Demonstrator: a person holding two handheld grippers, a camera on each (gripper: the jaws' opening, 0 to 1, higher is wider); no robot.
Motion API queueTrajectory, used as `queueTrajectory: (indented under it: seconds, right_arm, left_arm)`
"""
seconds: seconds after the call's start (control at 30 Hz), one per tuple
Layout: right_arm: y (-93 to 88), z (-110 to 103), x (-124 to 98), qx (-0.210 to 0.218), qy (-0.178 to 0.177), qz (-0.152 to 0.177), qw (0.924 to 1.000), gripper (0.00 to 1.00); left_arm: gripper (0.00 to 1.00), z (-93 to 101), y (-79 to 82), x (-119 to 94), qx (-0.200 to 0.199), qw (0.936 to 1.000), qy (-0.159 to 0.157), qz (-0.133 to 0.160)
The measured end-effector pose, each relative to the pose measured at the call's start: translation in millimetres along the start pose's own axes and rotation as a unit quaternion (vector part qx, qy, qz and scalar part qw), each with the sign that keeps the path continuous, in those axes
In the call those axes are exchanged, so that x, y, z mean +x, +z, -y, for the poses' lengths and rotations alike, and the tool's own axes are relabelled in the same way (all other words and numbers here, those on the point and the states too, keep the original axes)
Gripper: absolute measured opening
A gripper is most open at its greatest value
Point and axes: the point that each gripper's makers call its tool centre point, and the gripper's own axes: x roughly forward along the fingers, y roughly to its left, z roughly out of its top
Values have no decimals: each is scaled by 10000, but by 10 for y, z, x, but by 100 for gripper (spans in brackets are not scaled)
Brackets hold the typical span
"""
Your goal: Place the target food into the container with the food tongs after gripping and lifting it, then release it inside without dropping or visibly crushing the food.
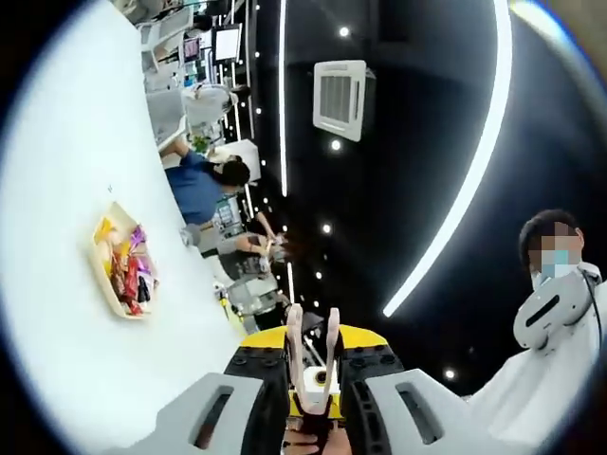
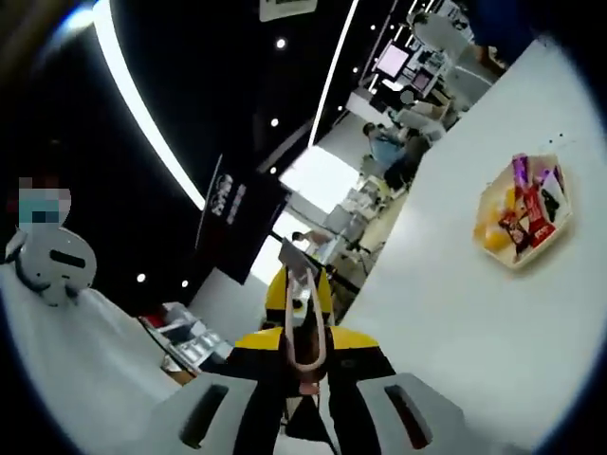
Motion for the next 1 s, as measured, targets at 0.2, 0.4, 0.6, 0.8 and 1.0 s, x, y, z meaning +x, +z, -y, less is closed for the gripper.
queueTrajectory:
  seconds: [0.2, 0.4, 0.6, 0.8, 1.0]
  right_arm:
    - [-20, -31, -53, -112, -37, 363, 9993, 24]
    - [-194, 33, -14, -1318, -381, -74, 9905, 23]
    - [-66, -144, 113, -905, 100, 641, 9938, 27]
    - [123, -112, 191, -561, 93, 1345, 9893, 29]
    - [218, -221, 233, -314, 347, 1633, 9855, 18]
  left_arm:
    - [13, 0, 149, -123, -229, 9987, -27, 444]
    - [13, 101, 265, -158, -382, 9963, -192, 739]
    - [14, 128, 236, -161, -229, 9945, -202, 999]
    - [15, 122, 226, -230, -426, 9868, -224, 1546]
    - [17, 119, -39, -101, -521, 9878, -219, 1451]
